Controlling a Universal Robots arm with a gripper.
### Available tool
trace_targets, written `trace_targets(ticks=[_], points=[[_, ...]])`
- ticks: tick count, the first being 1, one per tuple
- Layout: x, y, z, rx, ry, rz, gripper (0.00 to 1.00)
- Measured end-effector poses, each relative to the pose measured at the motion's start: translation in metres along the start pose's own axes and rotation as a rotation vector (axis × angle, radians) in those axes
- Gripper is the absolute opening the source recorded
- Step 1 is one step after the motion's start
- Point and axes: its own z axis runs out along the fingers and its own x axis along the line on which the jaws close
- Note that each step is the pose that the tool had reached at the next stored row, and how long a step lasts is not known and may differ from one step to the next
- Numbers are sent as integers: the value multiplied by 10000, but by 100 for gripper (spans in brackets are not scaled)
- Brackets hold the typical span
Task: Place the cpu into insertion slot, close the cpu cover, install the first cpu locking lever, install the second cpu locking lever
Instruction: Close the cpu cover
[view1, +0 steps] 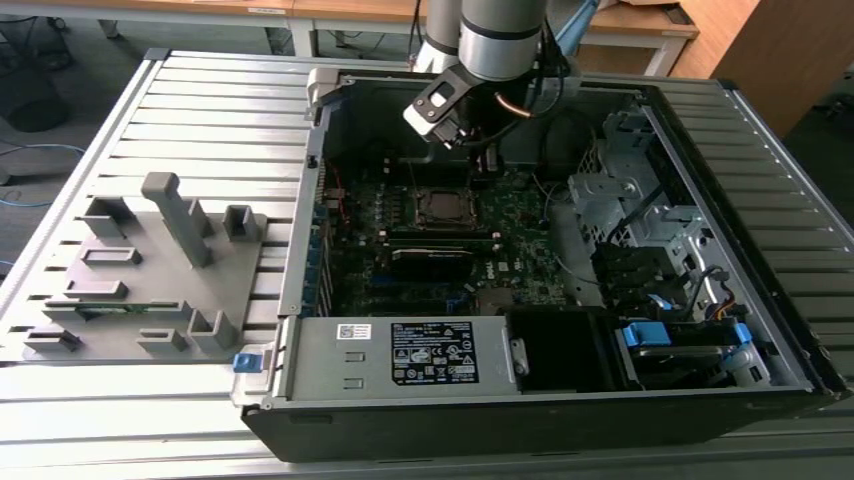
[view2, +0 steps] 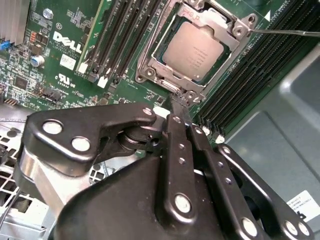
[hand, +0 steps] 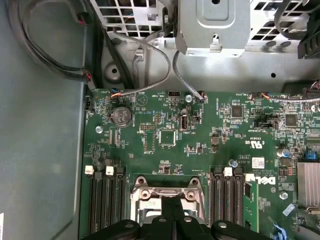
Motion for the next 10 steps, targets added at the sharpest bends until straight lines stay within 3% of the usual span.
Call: trace_targets(ticks=[2,6,7,10], points=[[0,-1,2,66,1,2,11],[0,-1,11,543,1,7,11],[-1,-1,11,592,0,8,11],[0,-1,11,596,0,9,11]])
